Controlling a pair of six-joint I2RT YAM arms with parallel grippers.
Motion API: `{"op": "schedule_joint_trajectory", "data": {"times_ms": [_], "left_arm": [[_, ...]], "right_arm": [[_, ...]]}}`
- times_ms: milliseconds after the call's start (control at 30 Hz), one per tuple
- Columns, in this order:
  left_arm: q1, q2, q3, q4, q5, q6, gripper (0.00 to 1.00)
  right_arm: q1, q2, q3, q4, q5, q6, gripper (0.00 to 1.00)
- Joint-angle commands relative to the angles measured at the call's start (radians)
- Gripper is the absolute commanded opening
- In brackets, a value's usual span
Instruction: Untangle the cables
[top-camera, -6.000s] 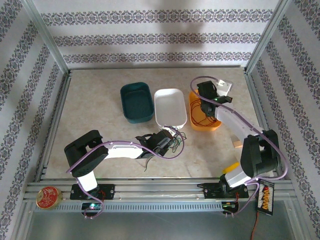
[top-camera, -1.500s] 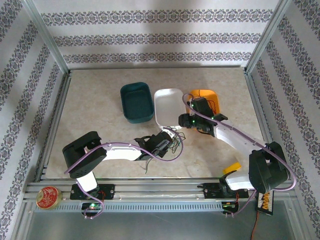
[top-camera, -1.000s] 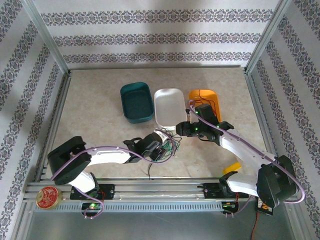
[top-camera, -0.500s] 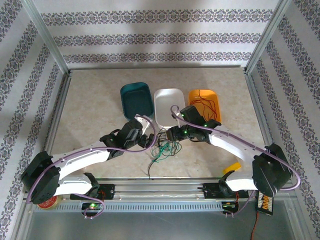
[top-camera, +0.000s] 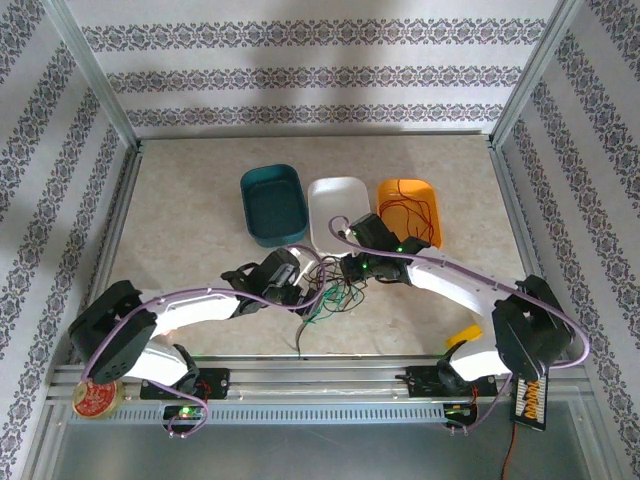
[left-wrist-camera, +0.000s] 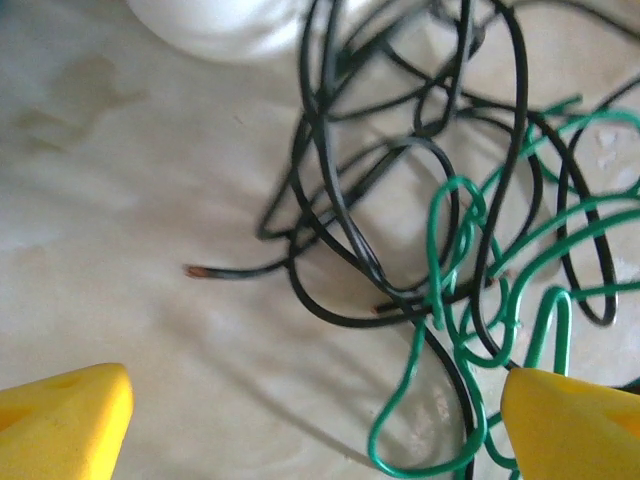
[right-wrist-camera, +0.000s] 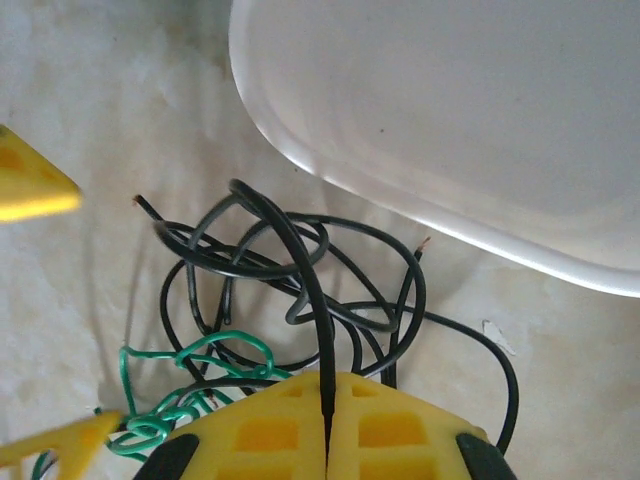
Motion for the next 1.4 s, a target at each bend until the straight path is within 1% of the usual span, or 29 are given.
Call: {"op": "schedule_joint_trajectory", "data": {"times_ms": [0,67,200,233,300,400,433,500,567,600,700,733,900,1033,1067,1233,1367], "left_arm": [[-0.022,0.059,0.057,0.053,0.038,-0.015,0.95],[-0.023,0.101,0.073,0.084,0.046,-0.015,0.91],[-0.023,0.176,0.103,0.12,0.051,-0.012,0.79],[-0.023,0.19,0.104,0.13,0.049,-0.012,0.72],[-0.022,0.213,0.103,0.149,0.041,-0.012,0.62],[-0.017,0.229,0.083,0.187,0.02,-0.02,0.41],[-0.014,0.231,0.079,0.195,0.019,-0.026,0.36],[-0.006,0.234,0.071,0.205,0.02,-0.04,0.24],[0.0,0.231,0.064,0.204,0.017,-0.048,0.13],[0.003,0.229,0.06,0.203,0.015,-0.049,0.09],[0.011,0.221,0.046,0.197,0.015,-0.054,0.01],[0.013,0.218,0.041,0.197,0.015,-0.056,0.0],[0.013,0.204,0.016,0.198,0.004,-0.064,0.0],[0.014,0.189,0.0,0.197,-0.009,-0.069,0.0],[0.013,0.182,-0.005,0.198,-0.011,-0.07,0.0],[0.013,0.159,-0.02,0.197,-0.023,-0.073,0.0],[0.014,0.154,-0.034,0.195,-0.031,-0.077,0.0]], "right_arm": [[-0.022,-0.072,0.042,-0.004,-0.01,0.012,0.0],[-0.037,-0.099,0.055,-0.004,-0.043,0.028,0.0],[-0.071,-0.159,0.076,-0.003,-0.066,0.069,0.0],[-0.084,-0.177,0.082,0.0,-0.066,0.083,0.0],[-0.119,-0.218,0.087,0.013,-0.07,0.118,0.0],[-0.184,-0.278,0.085,0.043,-0.077,0.182,0.0],[-0.204,-0.295,0.083,0.051,-0.075,0.202,0.0],[-0.244,-0.336,0.083,0.057,-0.052,0.238,0.0],[-0.271,-0.379,0.084,0.057,-0.001,0.254,0.0],[-0.28,-0.406,0.083,0.057,0.041,0.262,0.0],[-0.306,-0.48,0.079,0.056,0.154,0.273,0.0],[-0.315,-0.501,0.077,0.057,0.186,0.277,0.0],[-0.362,-0.614,0.055,0.069,0.351,0.306,0.0],[-0.376,-0.683,0.04,0.066,0.495,0.313,0.0],[-0.378,-0.695,0.039,0.072,0.516,0.309,0.0],[-0.382,-0.692,0.092,0.078,0.538,0.236,0.0],[-0.382,-0.685,0.144,0.081,0.659,0.148,0.0]]}}
